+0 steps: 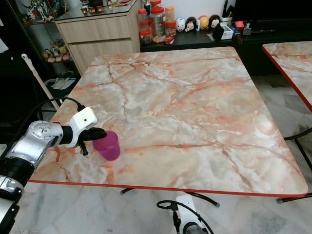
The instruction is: Setting the table
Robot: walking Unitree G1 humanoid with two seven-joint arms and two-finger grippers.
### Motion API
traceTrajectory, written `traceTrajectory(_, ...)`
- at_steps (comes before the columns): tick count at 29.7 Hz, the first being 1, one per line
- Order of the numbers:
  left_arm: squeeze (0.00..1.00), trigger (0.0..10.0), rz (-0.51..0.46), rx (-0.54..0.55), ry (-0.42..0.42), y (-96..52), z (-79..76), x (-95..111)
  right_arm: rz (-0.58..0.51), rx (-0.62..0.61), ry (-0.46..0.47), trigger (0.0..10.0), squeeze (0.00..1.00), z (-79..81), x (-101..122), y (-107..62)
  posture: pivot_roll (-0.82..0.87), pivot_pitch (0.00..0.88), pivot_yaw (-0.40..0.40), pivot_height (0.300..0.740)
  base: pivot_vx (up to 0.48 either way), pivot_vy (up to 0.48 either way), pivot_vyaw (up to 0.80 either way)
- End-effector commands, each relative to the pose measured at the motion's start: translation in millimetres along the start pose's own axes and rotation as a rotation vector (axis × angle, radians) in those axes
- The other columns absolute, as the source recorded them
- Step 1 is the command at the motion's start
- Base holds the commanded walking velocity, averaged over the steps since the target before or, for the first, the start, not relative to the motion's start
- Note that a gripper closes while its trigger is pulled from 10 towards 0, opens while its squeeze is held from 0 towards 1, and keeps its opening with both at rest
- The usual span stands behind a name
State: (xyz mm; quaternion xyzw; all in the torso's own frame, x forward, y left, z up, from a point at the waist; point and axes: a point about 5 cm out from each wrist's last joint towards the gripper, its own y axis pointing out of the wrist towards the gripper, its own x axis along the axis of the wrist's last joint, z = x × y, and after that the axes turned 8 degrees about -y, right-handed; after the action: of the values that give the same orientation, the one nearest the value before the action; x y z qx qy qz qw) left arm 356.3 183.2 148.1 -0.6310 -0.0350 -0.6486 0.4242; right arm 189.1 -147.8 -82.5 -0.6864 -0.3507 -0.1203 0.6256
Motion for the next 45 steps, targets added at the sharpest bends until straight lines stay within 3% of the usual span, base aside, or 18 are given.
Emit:
traceTrajectory(1,0.0,0.0,-0.066,0.045,-0.075,-1.9,4.0,0.5,0.003,0.007,0.007,10.0,0.0,3.3,0.4,0.1,0.0,0.004,0.131,0.74,0.0,0.0,0.0)
traceTrajectory(7,0.0,0.0,-0.273,0.263,-0.235,-11.6,18.0,3.6,0.003,0.007,0.006,10.0,0.0,2.8,0.0,0.0,0.0,0.004,0.124,0.74,0.0,0.0,0.0)
traceTrajectory(8,0.0,0.0,-0.341,0.348,-0.299,-15.8,24.0,4.6,0.004,0.007,0.004,10.0,0.0,2.1,-0.3,0.0,0.01,0.003,0.122,0.74,0.0,0.0,0.0)
traceTrajectory(9,0.0,0.0,-0.354,0.364,-0.315,-16.6,25.2,4.7,0.004,0.007,0.004,10.0,0.0,2.0,-0.3,0.0,0.01,0.003,0.122,0.74,0.0,0.0,0.0)
traceTrajectory(10,0.0,0.0,-0.437,0.48,-0.403,-22.2,32.7,4.8,0.004,0.007,0.001,10.0,0.0,1.3,-0.3,0.0,0.01,0.003,0.117,0.74,0.0,0.0,0.0)
traceTrajectory(11,0.0,1.1,-0.477,0.523,-0.448,-24.5,34.7,3.8,0.003,0.006,-0.001,10.0,0.0,0.7,-0.3,0.0,0.01,0.003,0.114,0.74,0.0,0.0,0.0)
traceTrajectory(12,0.0,3.3,-0.525,0.572,-0.495,-27.2,34.9,0.5,0.002,0.006,-0.003,10.0,0.0,0.1,0.1,0.1,0.01,0.003,0.114,0.74,0.0,0.0,0.0)
traceTrajectory(14,0.0,10.0,-0.549,0.628,-0.529,-28.0,33.0,-5.4,0.001,0.005,-0.006,10.0,0.0,-1.0,0.1,0.1,0.01,0.001,0.104,0.74,0.0,0.0,0.0)
traceTrajectory(17,0.0,10.0,-0.588,0.7,-0.583,-28.5,29.0,-13.6,0.0,0.004,-0.01,10.0,0.0,-1.8,0.4,0.2,0.01,0.001,0.104,0.74,0.0,0.0,0.0)
traceTrajectory(19,0.0,10.0,-0.646,0.771,-0.669,-25.0,19.5,-21.3,-0.001,0.003,-0.015,10.0,0.0,-4.3,0.1,0.1,0.01,0.005,0.086,0.74,0.0,0.0,0.0)
traceTrajectory(24,0.0,10.0,-0.685,0.869,-0.739,-14.0,1.0,-34.5,-0.011,-0.007,-0.04,10.0,0.0,-8.0,1.7,0.4,0.01,0.005,0.074,0.74,0.0,0.0,0.0)
traceTrajectory(30,0.0,10.0,-0.697,0.909,-0.741,-1.6,-13.0,-34.2,-0.025,-0.015,-0.032,10.0,0.0,-11.8,4.0,0.6,0.0,0.002,0.069,0.74,0.0,0.0,0.0)
traceTrajectory(45,0.0,10.0,-0.706,0.933,-0.73,11.8,-21.0,-27.8,-0.035,-0.012,-0.017,10.0,0.0,-10.7,6.2,1.0,-0.01,0.001,0.072,0.74,0.0,0.0,0.0)
